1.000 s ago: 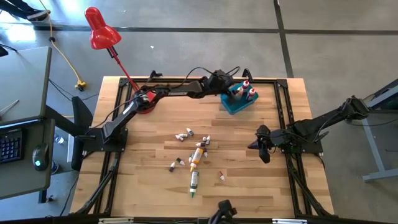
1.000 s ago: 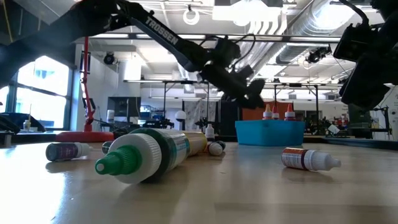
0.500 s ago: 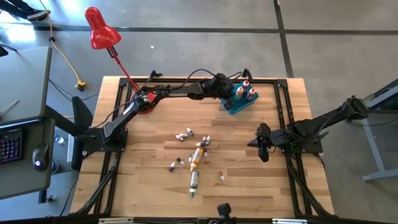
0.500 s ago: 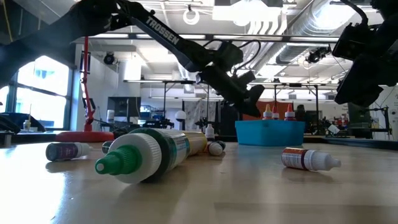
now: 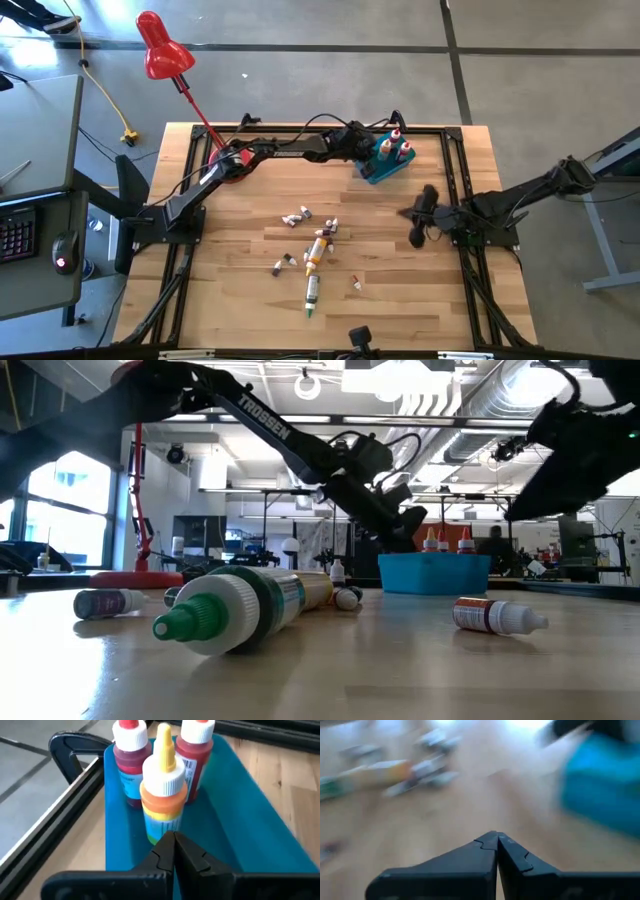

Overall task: Pick & Place food coloring
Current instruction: Move the blue bin to the center of the table

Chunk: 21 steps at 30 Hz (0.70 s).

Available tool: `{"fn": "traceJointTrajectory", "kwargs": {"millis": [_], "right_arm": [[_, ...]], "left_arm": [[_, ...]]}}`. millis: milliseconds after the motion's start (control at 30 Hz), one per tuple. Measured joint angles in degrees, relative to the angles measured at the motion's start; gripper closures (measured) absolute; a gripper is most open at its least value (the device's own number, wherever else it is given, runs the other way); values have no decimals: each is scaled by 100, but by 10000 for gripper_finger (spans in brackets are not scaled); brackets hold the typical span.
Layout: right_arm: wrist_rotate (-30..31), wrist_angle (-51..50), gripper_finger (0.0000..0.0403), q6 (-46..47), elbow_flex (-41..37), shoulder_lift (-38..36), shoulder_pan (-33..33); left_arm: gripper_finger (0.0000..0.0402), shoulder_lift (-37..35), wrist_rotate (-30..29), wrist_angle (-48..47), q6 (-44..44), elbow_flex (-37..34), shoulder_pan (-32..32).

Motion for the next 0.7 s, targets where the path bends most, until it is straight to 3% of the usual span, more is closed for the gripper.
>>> {"fn": "traceJointTrajectory", "kwargs": {"millis": [100,367,500,700], "right_arm": [[991,-11,403,274,0,0,-295],[1797,-379,403,1439,0,0,-1000],[1792,-644,403,1882,0,-3,-1472],[1464,-638,403,2057,0,-161,-2630]], "left_arm": [[401,-211,-79,-272,-8,-4,0],[401,-755,-30,-1727,416,-9,-37],[401,-1240,222,-2416,744,13,-42],[401,-2071,122,-3811,1055,-2,-37]]}}
